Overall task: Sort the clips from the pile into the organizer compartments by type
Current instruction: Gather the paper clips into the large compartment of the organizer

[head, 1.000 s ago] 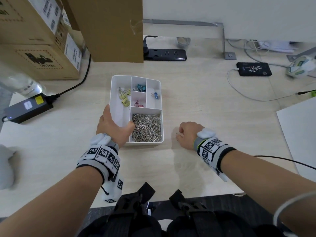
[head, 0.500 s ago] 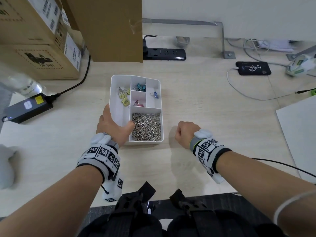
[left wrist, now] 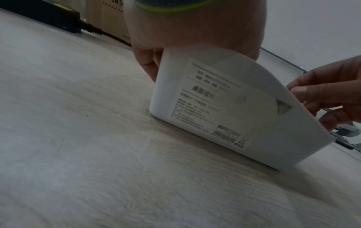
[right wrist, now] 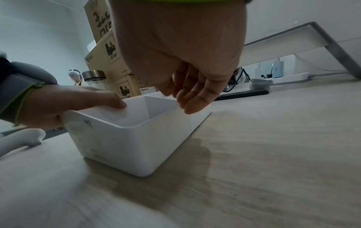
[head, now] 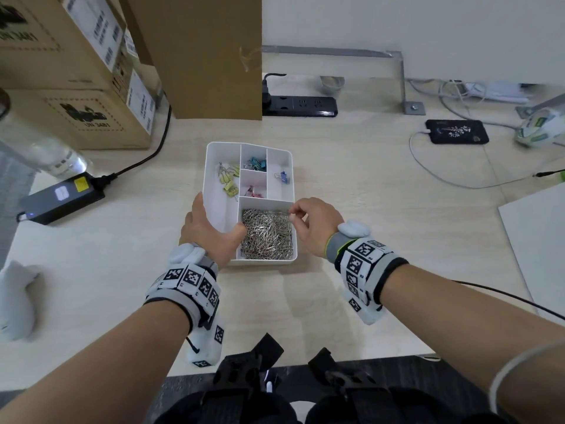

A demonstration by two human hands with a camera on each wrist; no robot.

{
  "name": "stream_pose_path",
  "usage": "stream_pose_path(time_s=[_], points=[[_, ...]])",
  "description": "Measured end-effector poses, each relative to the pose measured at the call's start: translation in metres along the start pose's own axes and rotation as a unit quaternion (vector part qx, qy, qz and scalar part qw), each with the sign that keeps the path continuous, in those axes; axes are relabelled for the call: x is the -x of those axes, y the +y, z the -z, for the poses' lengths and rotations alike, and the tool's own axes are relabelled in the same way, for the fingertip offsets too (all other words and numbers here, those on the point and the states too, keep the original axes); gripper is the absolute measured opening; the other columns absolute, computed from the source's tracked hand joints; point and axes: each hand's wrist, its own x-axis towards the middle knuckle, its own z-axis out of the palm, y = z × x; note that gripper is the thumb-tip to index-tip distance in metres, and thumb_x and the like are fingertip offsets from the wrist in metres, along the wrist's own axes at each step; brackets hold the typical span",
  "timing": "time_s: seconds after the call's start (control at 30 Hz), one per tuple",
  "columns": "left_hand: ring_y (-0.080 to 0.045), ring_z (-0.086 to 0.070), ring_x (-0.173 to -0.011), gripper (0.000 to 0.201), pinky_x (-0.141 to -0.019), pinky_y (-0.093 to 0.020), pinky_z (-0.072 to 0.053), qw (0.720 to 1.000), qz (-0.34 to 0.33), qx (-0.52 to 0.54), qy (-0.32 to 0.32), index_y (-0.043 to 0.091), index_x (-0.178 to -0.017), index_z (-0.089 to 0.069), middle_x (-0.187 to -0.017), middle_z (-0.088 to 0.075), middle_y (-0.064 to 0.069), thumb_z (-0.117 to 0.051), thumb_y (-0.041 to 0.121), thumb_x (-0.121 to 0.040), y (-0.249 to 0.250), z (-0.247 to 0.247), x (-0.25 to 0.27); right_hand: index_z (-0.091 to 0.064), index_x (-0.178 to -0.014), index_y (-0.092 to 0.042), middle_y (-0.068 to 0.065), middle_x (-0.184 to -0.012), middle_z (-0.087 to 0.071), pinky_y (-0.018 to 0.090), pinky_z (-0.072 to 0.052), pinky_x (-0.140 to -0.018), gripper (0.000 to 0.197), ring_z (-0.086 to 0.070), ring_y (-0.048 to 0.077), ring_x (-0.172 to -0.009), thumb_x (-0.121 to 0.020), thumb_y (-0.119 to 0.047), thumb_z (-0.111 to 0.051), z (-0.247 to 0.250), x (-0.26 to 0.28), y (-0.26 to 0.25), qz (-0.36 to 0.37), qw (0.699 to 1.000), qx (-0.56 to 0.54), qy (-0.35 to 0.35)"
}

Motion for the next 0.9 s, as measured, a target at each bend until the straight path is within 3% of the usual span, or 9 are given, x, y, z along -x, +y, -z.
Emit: stream_pose_path(time_s=[0.2,0.3,0.4,0.5,0.57,0.7,0.77,0.83,0.9], points=[[-0.031,-0.056,-0.109,0.102,-0.087,-0.043,-0.050,0.998,-0.015,-0.038,-0.046,0.034,-0.151,-0.013,-0.129,-0.052,-0.007,-0.064,0.062,-0.066,0.003,0.008,-0.001,-0.044,-0.134,-0.024,-0.003,-0.138,-0.040,0.035,-0.048,-0.090,0.051,-0.051,0.022,-0.113,-0.085,-0.011,-0.053,0.004,-0.004,0.025,0.075,0.989,0.111,-0.061],[-0.024,-0.053,-0.095,0.101,-0.078,-0.037,-0.049,0.995,-0.046,-0.044,-0.080,0.037,-0.150,-0.013,-0.121,-0.053,-0.006,-0.067,0.059,-0.067,0.004,0.016,-0.005,-0.043,-0.137,-0.022,0.002,-0.143,-0.037,0.038,-0.046,-0.093,0.057,-0.042,0.026,-0.124,-0.083,-0.015,-0.060,0.009,-0.008,0.028,0.085,0.981,0.164,-0.063],[-0.024,-0.055,-0.097,0.103,-0.076,-0.034,-0.048,0.991,-0.065,-0.056,-0.105,0.038,-0.151,-0.012,-0.125,-0.052,-0.007,-0.071,0.056,-0.068,0.003,0.023,-0.012,-0.051,-0.133,-0.020,0.009,-0.147,-0.037,0.045,-0.043,-0.098,0.055,-0.033,0.032,-0.134,-0.081,-0.023,-0.068,0.014,-0.009,0.030,0.117,0.968,0.215,-0.061],[-0.026,-0.058,-0.103,0.110,-0.084,-0.042,-0.054,0.984,-0.079,-0.084,-0.134,0.041,-0.152,-0.007,-0.129,-0.052,-0.006,-0.065,0.066,-0.061,0.000,0.030,-0.025,-0.062,-0.117,-0.019,0.016,-0.139,-0.048,0.049,-0.046,-0.093,0.051,-0.041,0.039,-0.131,-0.070,-0.025,-0.080,0.014,-0.010,0.032,0.152,0.957,0.236,-0.068],[-0.027,-0.056,-0.110,0.109,-0.089,-0.045,-0.053,0.971,-0.094,-0.153,-0.156,0.041,-0.153,-0.001,-0.134,-0.049,-0.007,-0.062,0.069,-0.067,0.006,0.037,-0.035,-0.065,-0.104,-0.020,0.015,-0.126,-0.059,0.049,-0.047,-0.091,0.043,-0.050,0.041,-0.124,-0.065,-0.025,-0.084,0.013,-0.012,0.030,0.175,0.944,0.271,-0.072],[-0.025,-0.040,-0.131,0.090,-0.102,-0.045,-0.042,0.922,-0.166,-0.323,-0.135,0.043,-0.154,-0.002,-0.154,-0.030,0.002,-0.055,0.065,-0.084,0.035,0.051,-0.052,-0.061,-0.107,-0.022,0.005,-0.108,-0.061,0.041,-0.032,-0.104,0.020,-0.054,0.029,-0.107,-0.090,-0.031,-0.057,0.014,-0.016,0.015,0.188,0.931,0.297,-0.095],[-0.026,-0.034,-0.135,0.083,-0.106,-0.046,-0.036,0.903,-0.201,-0.367,-0.095,0.040,-0.154,-0.006,-0.156,-0.025,0.001,-0.055,0.058,-0.089,0.052,0.055,-0.053,-0.059,-0.108,-0.021,0.004,-0.105,-0.060,0.039,-0.034,-0.097,0.021,-0.055,0.028,-0.100,-0.092,-0.033,-0.053,0.012,-0.017,0.010,0.176,0.939,0.282,-0.088],[-0.028,-0.035,-0.134,0.079,-0.105,-0.047,-0.037,0.916,-0.202,-0.341,-0.052,0.036,-0.154,-0.013,-0.155,-0.027,0.000,-0.055,0.056,-0.090,0.055,0.055,-0.052,-0.062,-0.103,-0.018,0.006,-0.102,-0.059,0.038,-0.041,-0.084,0.026,-0.059,0.032,-0.092,-0.082,-0.032,-0.067,0.008,-0.017,0.008,0.193,0.954,0.227,-0.038],[-0.030,-0.036,-0.133,0.082,-0.101,-0.049,-0.041,0.945,-0.164,-0.282,-0.034,0.033,-0.153,-0.015,-0.154,-0.027,-0.003,-0.057,0.058,-0.088,0.049,0.054,-0.048,-0.058,-0.116,-0.023,0.006,-0.120,-0.053,0.037,-0.040,-0.088,0.045,-0.053,0.031,-0.107,-0.076,-0.038,-0.071,0.010,-0.017,0.010,0.153,0.966,0.207,-0.010]])
